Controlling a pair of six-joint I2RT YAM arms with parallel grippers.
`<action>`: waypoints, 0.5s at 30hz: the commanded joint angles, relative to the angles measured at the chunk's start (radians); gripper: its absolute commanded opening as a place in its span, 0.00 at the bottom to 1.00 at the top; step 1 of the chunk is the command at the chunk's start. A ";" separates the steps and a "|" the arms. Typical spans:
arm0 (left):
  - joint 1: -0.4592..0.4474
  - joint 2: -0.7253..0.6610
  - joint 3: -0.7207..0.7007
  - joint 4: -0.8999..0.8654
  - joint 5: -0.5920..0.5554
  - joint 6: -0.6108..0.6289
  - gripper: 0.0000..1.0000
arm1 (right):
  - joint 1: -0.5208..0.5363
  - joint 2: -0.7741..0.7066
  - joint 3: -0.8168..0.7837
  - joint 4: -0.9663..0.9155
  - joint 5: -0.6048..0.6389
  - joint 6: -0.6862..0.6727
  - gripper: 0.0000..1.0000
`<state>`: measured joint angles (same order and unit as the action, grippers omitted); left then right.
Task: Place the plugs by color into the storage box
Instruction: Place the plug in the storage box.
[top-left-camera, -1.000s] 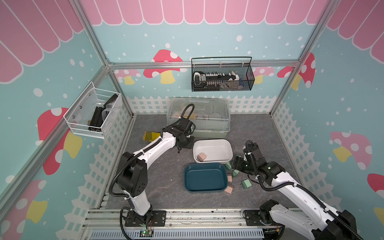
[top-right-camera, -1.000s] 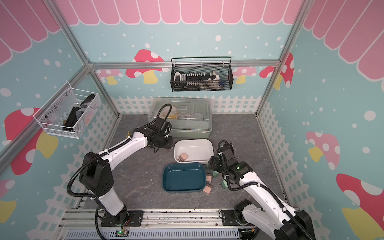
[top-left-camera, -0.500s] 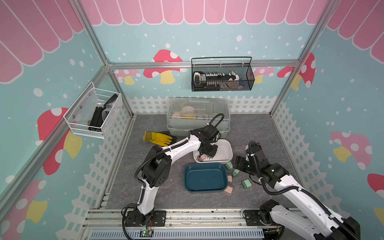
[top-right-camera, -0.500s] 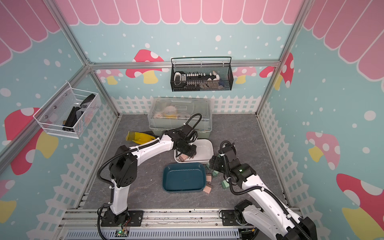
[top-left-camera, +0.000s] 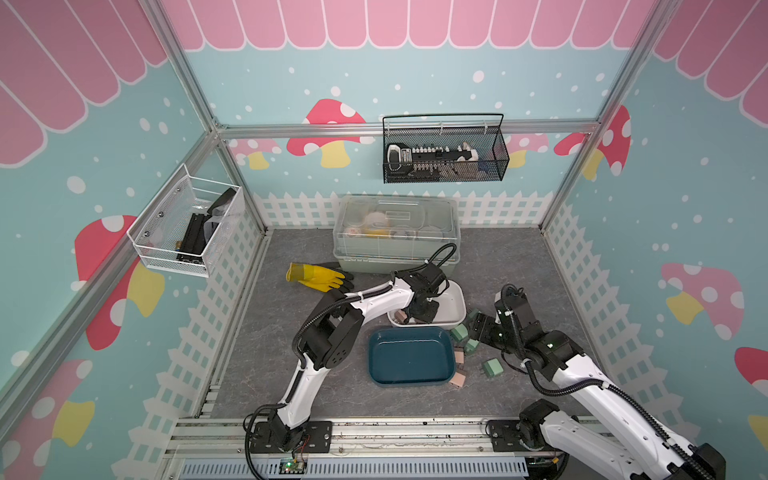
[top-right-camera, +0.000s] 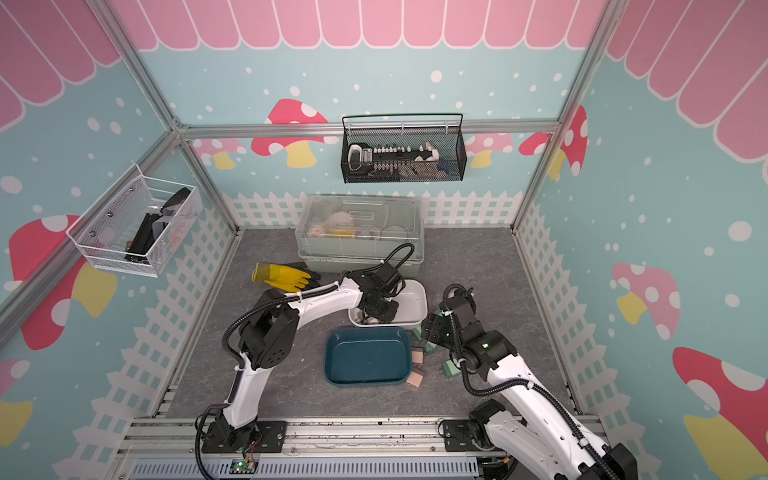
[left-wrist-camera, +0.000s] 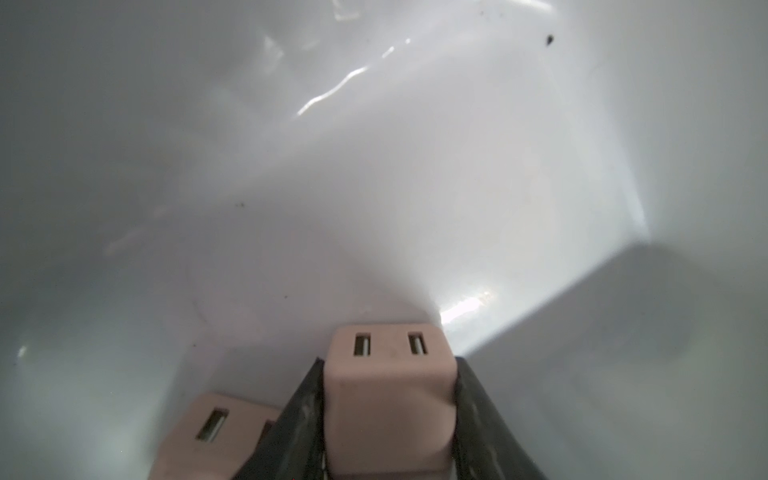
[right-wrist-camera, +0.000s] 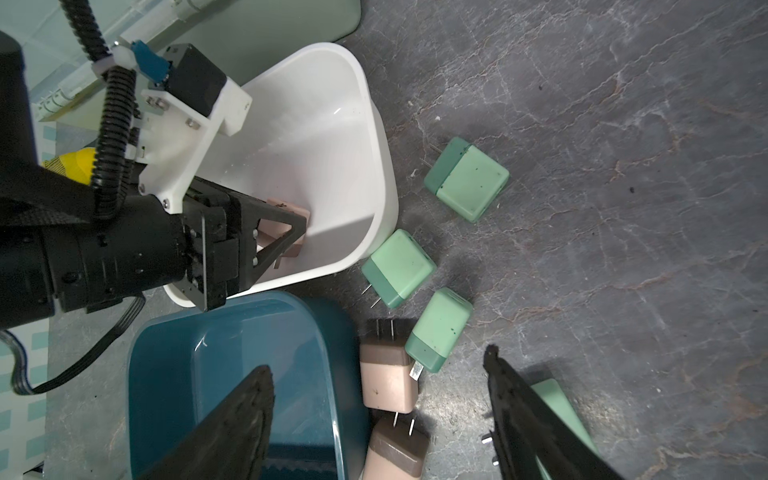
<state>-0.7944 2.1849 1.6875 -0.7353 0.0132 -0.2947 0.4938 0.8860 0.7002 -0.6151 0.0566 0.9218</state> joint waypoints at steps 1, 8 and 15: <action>-0.001 0.010 0.023 -0.006 -0.027 -0.010 0.54 | 0.008 0.012 0.004 -0.018 0.017 0.024 0.79; 0.027 -0.139 0.132 -0.142 -0.058 -0.018 0.67 | 0.007 0.023 0.015 -0.040 0.021 0.014 0.79; 0.127 -0.459 -0.140 -0.242 -0.023 -0.076 0.66 | 0.027 0.047 0.016 -0.027 -0.055 0.004 0.76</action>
<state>-0.7055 1.8381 1.6547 -0.8814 -0.0124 -0.3264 0.5053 0.9249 0.7006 -0.6308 0.0345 0.9150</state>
